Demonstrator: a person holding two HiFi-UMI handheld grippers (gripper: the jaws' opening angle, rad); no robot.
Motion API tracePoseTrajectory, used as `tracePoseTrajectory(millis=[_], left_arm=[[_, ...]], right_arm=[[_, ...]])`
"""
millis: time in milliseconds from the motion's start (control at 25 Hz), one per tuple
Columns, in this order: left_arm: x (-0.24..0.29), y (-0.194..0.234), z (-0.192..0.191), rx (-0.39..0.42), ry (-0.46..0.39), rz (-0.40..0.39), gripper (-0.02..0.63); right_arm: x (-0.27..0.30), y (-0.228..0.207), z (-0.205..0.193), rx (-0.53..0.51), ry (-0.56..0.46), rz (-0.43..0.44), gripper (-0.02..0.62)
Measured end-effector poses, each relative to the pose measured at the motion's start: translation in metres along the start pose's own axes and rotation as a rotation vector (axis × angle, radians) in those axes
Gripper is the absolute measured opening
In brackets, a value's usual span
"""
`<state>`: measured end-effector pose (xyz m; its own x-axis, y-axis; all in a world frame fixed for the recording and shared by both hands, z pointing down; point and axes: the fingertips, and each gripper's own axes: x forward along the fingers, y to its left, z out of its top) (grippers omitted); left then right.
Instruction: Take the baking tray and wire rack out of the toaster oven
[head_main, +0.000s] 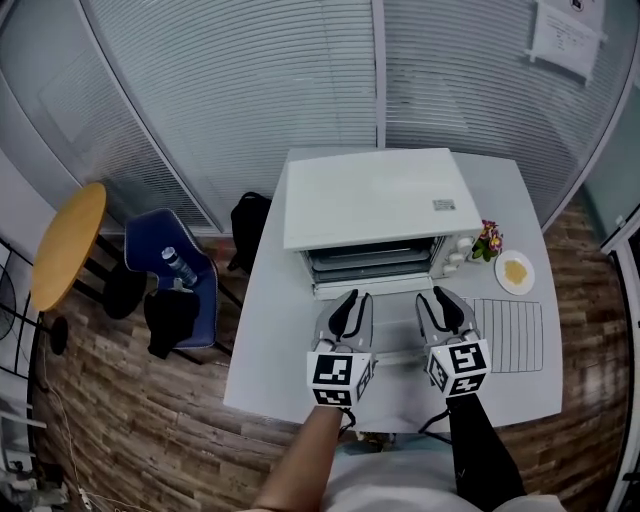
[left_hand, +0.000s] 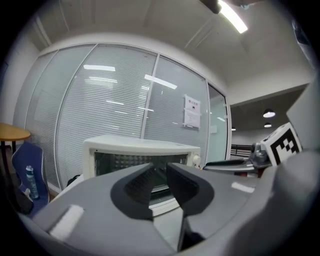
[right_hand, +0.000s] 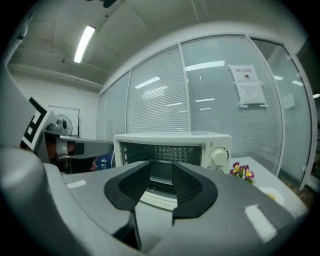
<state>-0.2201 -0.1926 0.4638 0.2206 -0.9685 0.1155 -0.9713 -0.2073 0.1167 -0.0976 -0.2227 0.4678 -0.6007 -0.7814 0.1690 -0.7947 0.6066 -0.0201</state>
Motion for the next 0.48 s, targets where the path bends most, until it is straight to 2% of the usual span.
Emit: tracePoseTrajectory(millis=[80,240,480], left_arm=[[0.005,0.008,-0.007,-0.075,0.007,0.001,0.083],[0.014,0.017,-0.025,-0.273,0.029,-0.020,0.084],[0.036,0.037,-0.058,-0.615,0.052,-0.044,0.084]], right_arm=[[0.007,-0.004,-0.009,0.110,0.007,-0.002,0.118],[0.019,-0.011,-0.029,0.366,0.012,-0.001,0.118],[0.054,-0.015,-0.058,0.750,-0.004,0.058,0.117]])
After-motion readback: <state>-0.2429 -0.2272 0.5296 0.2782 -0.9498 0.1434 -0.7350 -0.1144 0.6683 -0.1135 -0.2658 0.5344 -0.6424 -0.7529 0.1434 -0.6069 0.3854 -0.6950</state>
